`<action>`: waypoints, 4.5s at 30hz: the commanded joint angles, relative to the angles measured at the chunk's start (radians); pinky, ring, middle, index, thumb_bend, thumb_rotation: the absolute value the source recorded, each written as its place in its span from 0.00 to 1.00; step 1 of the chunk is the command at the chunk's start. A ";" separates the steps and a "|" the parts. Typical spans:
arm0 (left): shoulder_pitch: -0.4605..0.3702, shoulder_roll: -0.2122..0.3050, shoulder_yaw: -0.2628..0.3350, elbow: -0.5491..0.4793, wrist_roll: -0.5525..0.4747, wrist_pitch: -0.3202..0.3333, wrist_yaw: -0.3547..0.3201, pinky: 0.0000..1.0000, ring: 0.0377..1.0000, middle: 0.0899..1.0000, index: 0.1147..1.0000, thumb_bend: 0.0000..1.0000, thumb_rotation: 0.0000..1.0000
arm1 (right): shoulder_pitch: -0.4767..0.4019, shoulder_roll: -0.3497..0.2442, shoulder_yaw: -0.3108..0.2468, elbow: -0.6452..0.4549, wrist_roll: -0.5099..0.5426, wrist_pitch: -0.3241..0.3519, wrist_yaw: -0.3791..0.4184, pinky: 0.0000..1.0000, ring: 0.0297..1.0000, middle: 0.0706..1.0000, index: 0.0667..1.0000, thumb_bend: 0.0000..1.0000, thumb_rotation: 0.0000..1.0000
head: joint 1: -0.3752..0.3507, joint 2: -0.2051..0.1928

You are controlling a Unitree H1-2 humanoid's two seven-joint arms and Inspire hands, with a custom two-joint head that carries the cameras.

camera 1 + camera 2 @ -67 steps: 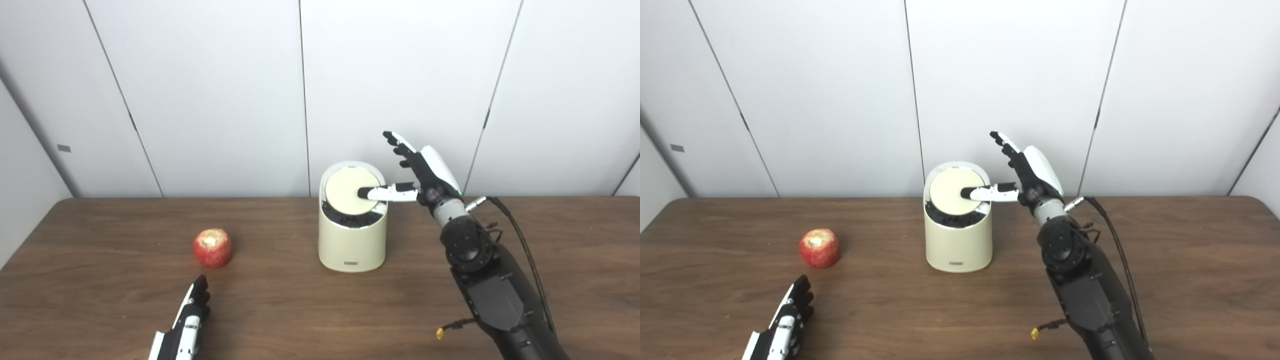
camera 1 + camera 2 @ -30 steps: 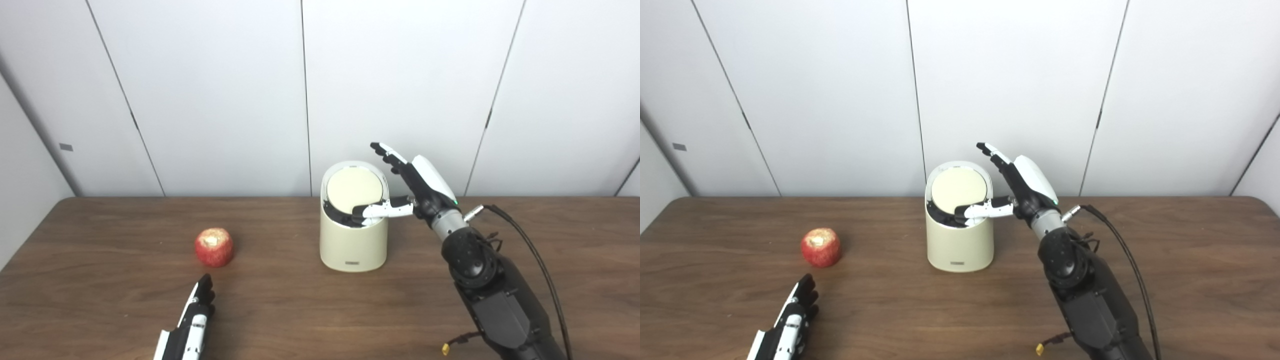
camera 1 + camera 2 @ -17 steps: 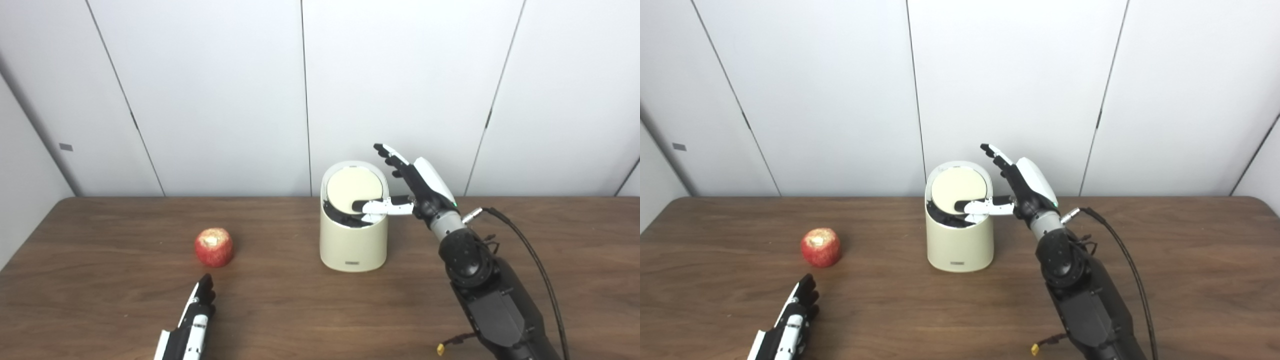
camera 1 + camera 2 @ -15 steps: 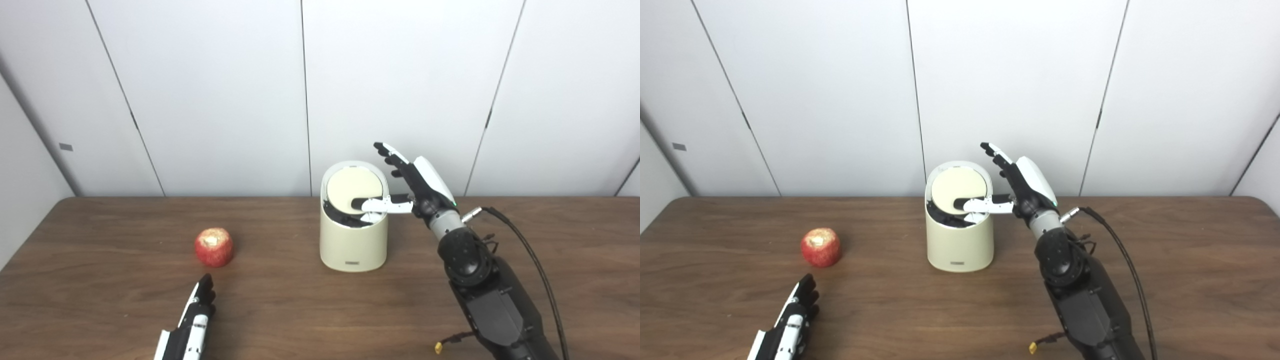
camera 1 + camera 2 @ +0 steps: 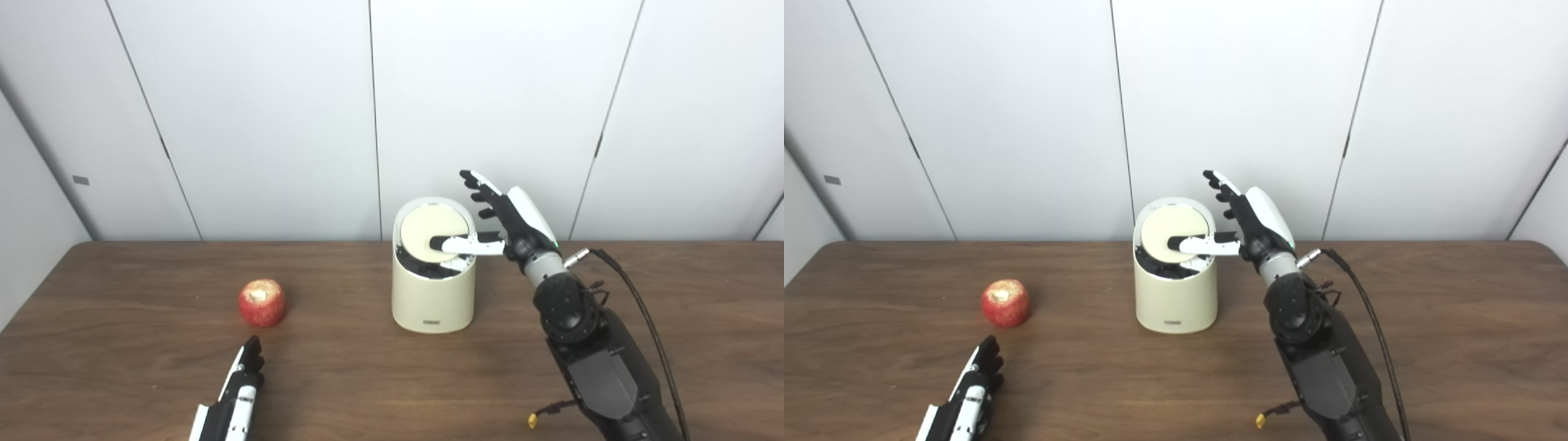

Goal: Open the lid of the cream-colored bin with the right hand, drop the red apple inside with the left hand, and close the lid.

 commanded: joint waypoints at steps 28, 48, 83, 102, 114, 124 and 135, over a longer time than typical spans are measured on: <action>0.072 -0.007 -0.008 -0.033 0.005 -0.029 0.004 1.00 1.00 1.00 1.00 0.26 0.83 | -0.061 -0.081 0.123 0.046 -0.243 -0.168 -0.196 0.96 0.95 0.93 0.91 0.92 0.19 | 0.009 0.013; 0.062 0.006 -0.007 -0.024 0.058 -0.018 0.016 1.00 1.00 1.00 1.00 0.23 0.83 | -0.041 -0.002 -0.006 0.005 -0.072 -0.140 -0.206 0.85 0.88 0.88 0.86 0.71 0.44 | 0.009 0.009; 0.065 0.017 0.032 -0.059 -0.001 0.010 -0.016 1.00 1.00 1.00 1.00 0.25 0.77 | 0.510 -0.022 -0.271 -0.609 0.562 0.095 0.101 1.00 0.98 0.96 0.92 0.61 0.89 | -0.056 0.069; 0.080 0.013 0.051 -0.115 -0.028 0.041 -0.020 1.00 1.00 1.00 1.00 0.26 0.82 | 0.713 -0.026 -0.227 -0.640 0.538 -0.084 0.108 1.00 1.00 1.00 0.98 0.64 0.94 | -0.071 0.103; 0.078 0.024 0.065 -0.118 -0.042 0.042 -0.031 1.00 1.00 1.00 1.00 0.24 0.81 | 0.759 0.007 -0.252 -0.604 0.578 -0.167 0.103 1.00 1.00 1.00 0.99 0.64 0.96 | -0.086 0.122; 0.076 0.029 0.072 -0.129 -0.059 0.050 -0.044 1.00 1.00 1.00 1.00 0.26 0.78 | 0.784 0.023 -0.277 -0.577 0.593 -0.204 0.092 1.00 1.00 1.00 0.99 0.65 0.96 | -0.075 0.141; 0.083 0.011 0.060 -0.164 0.009 0.090 -0.024 1.00 1.00 1.00 1.00 0.37 0.75 | 0.790 0.013 -0.306 -0.553 0.638 -0.203 0.105 1.00 1.00 1.00 1.00 0.66 0.96 | 0.036 0.153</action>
